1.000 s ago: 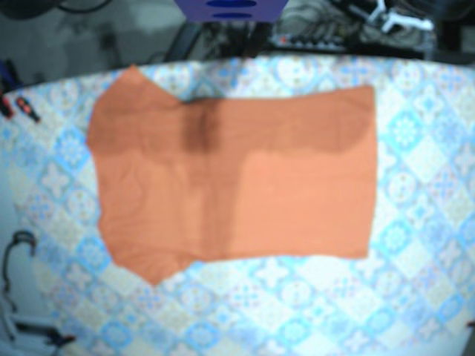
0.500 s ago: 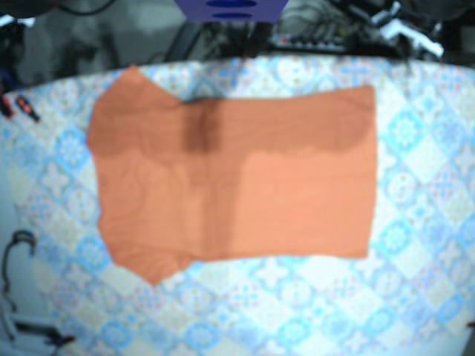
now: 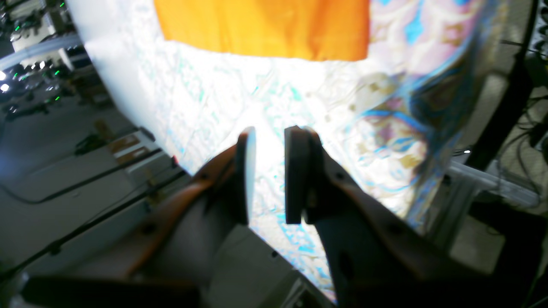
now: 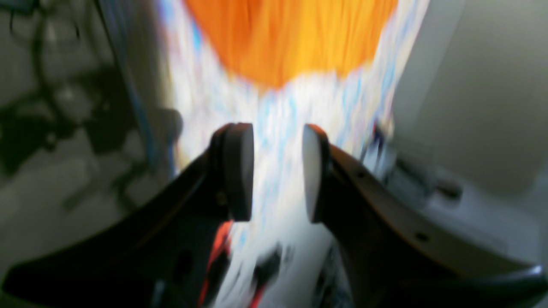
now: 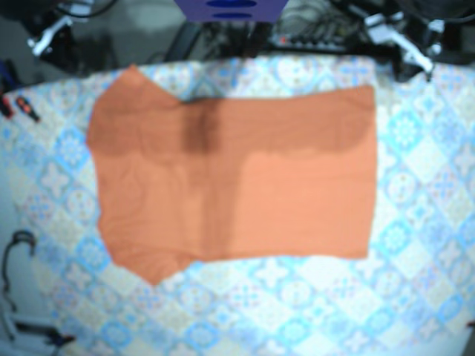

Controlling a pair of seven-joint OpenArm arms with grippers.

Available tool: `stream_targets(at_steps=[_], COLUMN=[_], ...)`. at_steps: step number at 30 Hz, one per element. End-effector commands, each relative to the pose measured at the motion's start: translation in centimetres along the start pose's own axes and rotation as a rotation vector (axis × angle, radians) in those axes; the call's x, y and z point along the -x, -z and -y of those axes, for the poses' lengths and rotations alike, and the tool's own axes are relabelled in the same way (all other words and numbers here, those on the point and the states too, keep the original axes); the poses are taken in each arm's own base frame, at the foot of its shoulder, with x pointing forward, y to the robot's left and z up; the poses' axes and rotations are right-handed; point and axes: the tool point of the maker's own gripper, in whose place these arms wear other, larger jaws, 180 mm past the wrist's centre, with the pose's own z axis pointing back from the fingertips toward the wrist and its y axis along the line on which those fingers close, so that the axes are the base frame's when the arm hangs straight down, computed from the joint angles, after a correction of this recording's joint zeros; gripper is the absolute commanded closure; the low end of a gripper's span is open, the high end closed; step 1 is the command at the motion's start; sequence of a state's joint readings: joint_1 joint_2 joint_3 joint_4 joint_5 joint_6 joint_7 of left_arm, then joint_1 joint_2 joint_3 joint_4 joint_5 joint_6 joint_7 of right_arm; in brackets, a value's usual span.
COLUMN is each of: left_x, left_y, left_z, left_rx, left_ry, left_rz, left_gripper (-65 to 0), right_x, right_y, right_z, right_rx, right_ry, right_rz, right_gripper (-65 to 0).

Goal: Fold the T-shirt properly
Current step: 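Move both grippers down to the shirt's shoulder corners near the collar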

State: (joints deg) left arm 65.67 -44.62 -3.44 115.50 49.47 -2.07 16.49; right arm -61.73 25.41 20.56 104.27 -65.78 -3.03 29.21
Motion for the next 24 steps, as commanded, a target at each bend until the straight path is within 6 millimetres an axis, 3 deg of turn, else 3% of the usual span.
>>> stream_targets(at_steps=[1,6,9,17,24], left_x=[-0.1,-1.0,-1.9,-2.0,-2.0], left_y=[-0.1,-0.1,0.4,1.0,1.0], left_z=[-0.9,-0.3,-0.5,-1.5,-1.4], left_rx=[-0.026,-0.011,-0.02,-0.049,-0.048], left_ry=[0.014,0.004,-0.004,-0.004,-0.012], left_rz=[0.007,0.028,0.05,0.053,0.053], left_gripper=[-12.3,-12.3,-12.3,-12.3,-12.3], right_x=[-0.3,-3.8,-4.8,-7.5,-11.1], right_y=[0.2,1.7,1.9,2.3,6.6], right_z=[0.6,-0.1,-0.4,-2.2,-0.8], right_rx=[0.016,0.013,0.008,-0.048,0.013], right_ry=[-0.018,0.01,0.022,-0.004,-0.031], right_rz=[0.013,0.107,0.134,0.207,0.234], right_gripper=[-19.2,-19.1,-19.2,-19.2,-19.2])
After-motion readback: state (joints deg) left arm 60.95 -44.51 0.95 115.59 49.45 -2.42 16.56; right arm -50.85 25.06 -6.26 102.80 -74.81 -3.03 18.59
